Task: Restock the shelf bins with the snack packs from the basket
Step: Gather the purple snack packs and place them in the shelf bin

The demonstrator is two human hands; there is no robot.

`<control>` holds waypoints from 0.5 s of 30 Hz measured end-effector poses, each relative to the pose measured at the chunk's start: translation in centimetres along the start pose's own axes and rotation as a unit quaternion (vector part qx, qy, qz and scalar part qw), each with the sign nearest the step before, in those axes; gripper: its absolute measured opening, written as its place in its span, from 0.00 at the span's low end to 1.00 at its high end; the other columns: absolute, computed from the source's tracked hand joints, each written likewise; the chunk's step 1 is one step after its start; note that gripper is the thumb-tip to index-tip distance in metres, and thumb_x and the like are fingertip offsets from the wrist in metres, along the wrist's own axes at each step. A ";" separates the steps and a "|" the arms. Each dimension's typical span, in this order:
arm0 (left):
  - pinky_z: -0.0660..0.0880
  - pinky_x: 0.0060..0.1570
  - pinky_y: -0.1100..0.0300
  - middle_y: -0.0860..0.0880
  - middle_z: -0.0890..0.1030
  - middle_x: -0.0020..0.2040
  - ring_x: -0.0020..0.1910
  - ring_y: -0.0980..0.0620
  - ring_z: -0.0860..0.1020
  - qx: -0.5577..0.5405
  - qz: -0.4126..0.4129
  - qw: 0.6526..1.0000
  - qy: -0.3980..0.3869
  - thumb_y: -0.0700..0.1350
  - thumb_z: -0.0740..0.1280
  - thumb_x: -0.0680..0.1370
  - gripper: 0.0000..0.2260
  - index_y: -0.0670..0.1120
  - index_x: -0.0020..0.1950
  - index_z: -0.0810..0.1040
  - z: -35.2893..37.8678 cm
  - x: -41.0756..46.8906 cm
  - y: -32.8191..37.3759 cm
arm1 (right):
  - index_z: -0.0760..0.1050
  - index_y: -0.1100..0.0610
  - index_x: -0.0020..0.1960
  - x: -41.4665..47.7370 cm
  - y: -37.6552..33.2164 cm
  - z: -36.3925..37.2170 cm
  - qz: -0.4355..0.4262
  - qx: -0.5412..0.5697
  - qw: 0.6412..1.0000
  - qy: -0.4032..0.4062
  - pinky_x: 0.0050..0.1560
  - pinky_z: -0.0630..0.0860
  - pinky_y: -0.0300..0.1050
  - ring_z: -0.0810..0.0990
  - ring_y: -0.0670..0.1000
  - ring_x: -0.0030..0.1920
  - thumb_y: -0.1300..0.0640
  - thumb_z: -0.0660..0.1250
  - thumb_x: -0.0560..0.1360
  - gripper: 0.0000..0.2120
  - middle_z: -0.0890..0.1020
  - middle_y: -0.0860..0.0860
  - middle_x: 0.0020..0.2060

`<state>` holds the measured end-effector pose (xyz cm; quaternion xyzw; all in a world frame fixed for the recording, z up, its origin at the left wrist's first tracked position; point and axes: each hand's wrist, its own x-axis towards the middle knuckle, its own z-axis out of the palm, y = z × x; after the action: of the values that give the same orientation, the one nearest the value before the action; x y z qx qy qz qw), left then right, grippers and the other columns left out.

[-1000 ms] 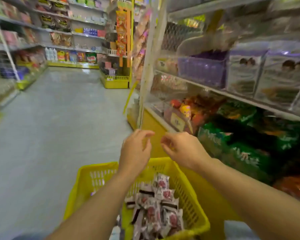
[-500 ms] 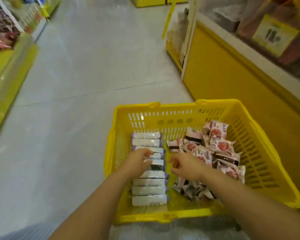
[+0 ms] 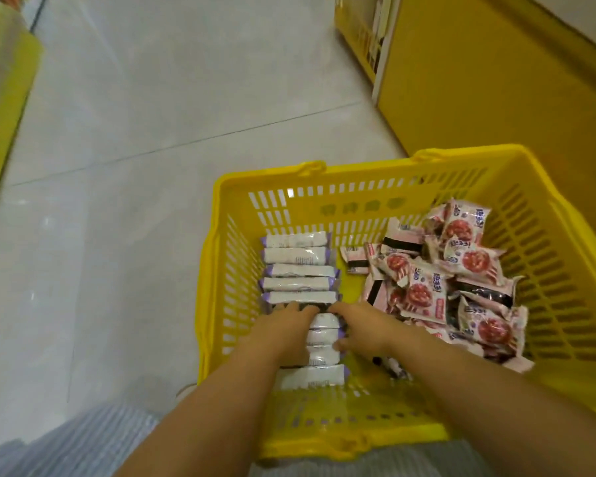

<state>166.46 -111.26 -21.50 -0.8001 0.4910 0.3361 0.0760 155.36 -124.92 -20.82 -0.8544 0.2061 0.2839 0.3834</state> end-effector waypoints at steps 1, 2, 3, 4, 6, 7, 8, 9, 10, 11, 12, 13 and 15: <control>0.72 0.61 0.47 0.46 0.67 0.70 0.67 0.42 0.68 0.004 0.004 1.000 -0.010 0.53 0.71 0.71 0.36 0.54 0.75 0.57 0.1 0.0 0.0 | 0.67 0.52 0.68 -0.2 -0.1 0.2 -0.001 0.001 1.000 -0.006 0.56 0.74 0.45 0.77 0.54 0.57 0.56 0.73 0.70 0.29 0.77 0.53 0.61; 0.71 0.61 0.46 0.46 0.66 0.71 0.67 0.42 0.67 0.004 0.006 1.000 -0.017 0.53 0.72 0.71 0.38 0.55 0.76 0.55 0.3 -0.1 0.0 | 0.65 0.51 0.70 -0.4 -0.2 0.5 -0.004 0.002 1.000 -0.018 0.58 0.73 0.45 0.76 0.54 0.60 0.55 0.74 0.69 0.33 0.75 0.52 0.63; 0.71 0.61 0.47 0.47 0.65 0.71 0.68 0.42 0.67 -0.001 0.005 1.000 -0.020 0.52 0.72 0.70 0.40 0.55 0.76 0.54 0.4 -0.2 -0.1 | 0.63 0.51 0.72 -0.5 -0.3 0.8 -0.003 0.005 1.000 -0.031 0.61 0.73 0.46 0.74 0.54 0.62 0.55 0.75 0.68 0.37 0.74 0.52 0.65; 0.71 0.61 0.48 0.48 0.65 0.71 0.68 0.42 0.68 -0.009 0.003 1.000 -0.017 0.52 0.72 0.70 0.40 0.56 0.76 0.54 0.5 -0.3 -0.1 | 0.61 0.50 0.73 -0.7 -0.4 1.0 0.000 0.007 0.999 -0.039 0.63 0.72 0.48 0.74 0.54 0.64 0.54 0.76 0.67 0.39 0.73 0.51 0.67; 0.71 0.61 0.51 0.48 0.68 0.70 0.67 0.44 0.69 -0.030 -0.007 1.000 -0.002 0.50 0.73 0.70 0.38 0.55 0.76 0.57 0.5 -0.3 -0.4 | 0.61 0.49 0.72 -0.8 -0.5 1.2 0.008 0.013 0.999 -0.032 0.63 0.73 0.49 0.74 0.54 0.63 0.55 0.76 0.68 0.38 0.73 0.51 0.66; 0.71 0.62 0.52 0.48 0.69 0.70 0.66 0.45 0.70 -0.041 -0.014 0.999 0.005 0.50 0.73 0.70 0.36 0.53 0.75 0.60 0.4 -0.2 -0.4 | 0.63 0.49 0.71 -0.9 -0.5 1.2 0.009 0.018 1.000 -0.019 0.62 0.74 0.49 0.75 0.54 0.62 0.57 0.75 0.69 0.35 0.75 0.52 0.65; 0.70 0.62 0.53 0.48 0.70 0.70 0.66 0.45 0.71 -0.049 -0.020 0.999 0.010 0.51 0.73 0.71 0.34 0.52 0.74 0.62 0.3 -0.1 -0.4 | 0.64 0.49 0.69 -0.9 -0.5 1.1 0.009 0.023 1.000 -0.003 0.60 0.74 0.48 0.76 0.54 0.60 0.58 0.74 0.70 0.32 0.76 0.52 0.63; 0.71 0.62 0.53 0.47 0.70 0.69 0.66 0.46 0.71 -0.058 -0.024 0.998 0.011 0.52 0.72 0.72 0.32 0.51 0.73 0.64 0.2 0.0 -0.4 | 0.66 0.50 0.68 -1.0 -0.4 0.9 0.010 0.027 0.999 0.012 0.58 0.75 0.46 0.77 0.53 0.58 0.60 0.72 0.70 0.29 0.77 0.52 0.61; 0.71 0.62 0.54 0.47 0.71 0.69 0.65 0.47 0.72 -0.066 -0.027 0.997 0.010 0.52 0.71 0.74 0.30 0.50 0.73 0.65 0.1 0.2 -0.4 | 0.68 0.51 0.67 -1.0 -0.3 0.7 0.015 0.033 0.999 0.025 0.55 0.75 0.44 0.78 0.53 0.56 0.62 0.71 0.70 0.27 0.78 0.51 0.59; 0.71 0.61 0.54 0.47 0.71 0.69 0.65 0.47 0.72 -0.072 -0.030 0.997 0.009 0.53 0.70 0.75 0.28 0.50 0.72 0.65 0.0 0.3 -0.3 | 0.70 0.52 0.65 -1.1 -0.2 0.5 0.025 0.038 0.998 0.034 0.54 0.75 0.44 0.78 0.53 0.55 0.63 0.71 0.71 0.25 0.79 0.52 0.57; 0.71 0.60 0.54 0.47 0.72 0.69 0.64 0.47 0.73 -0.073 -0.031 0.997 0.009 0.53 0.69 0.75 0.27 0.50 0.72 0.66 -0.1 0.4 -0.2 | 0.71 0.54 0.64 -1.1 0.0 0.3 0.041 0.041 0.997 0.041 0.53 0.76 0.44 0.78 0.53 0.54 0.64 0.71 0.71 0.24 0.79 0.53 0.57; 0.72 0.59 0.55 0.47 0.72 0.68 0.64 0.47 0.73 -0.071 -0.030 0.997 0.010 0.52 0.68 0.76 0.26 0.50 0.72 0.66 -0.2 0.5 -0.2 | 0.71 0.55 0.64 -1.2 0.1 0.1 0.062 0.037 0.996 0.043 0.52 0.77 0.45 0.79 0.54 0.54 0.64 0.71 0.71 0.23 0.79 0.54 0.56; 0.72 0.59 0.54 0.47 0.72 0.68 0.63 0.47 0.73 -0.063 -0.024 0.998 0.008 0.50 0.67 0.77 0.25 0.50 0.72 0.65 -0.4 0.5 -0.2 | 0.71 0.57 0.64 -1.3 0.2 -0.2 0.100 0.008 0.994 0.032 0.50 0.76 0.45 0.78 0.55 0.54 0.62 0.72 0.71 0.23 0.78 0.56 0.56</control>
<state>166.97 -111.66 -21.57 -0.8175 0.4504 0.3578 0.0290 154.33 -124.98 -19.97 -0.8349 0.3051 0.2923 0.3529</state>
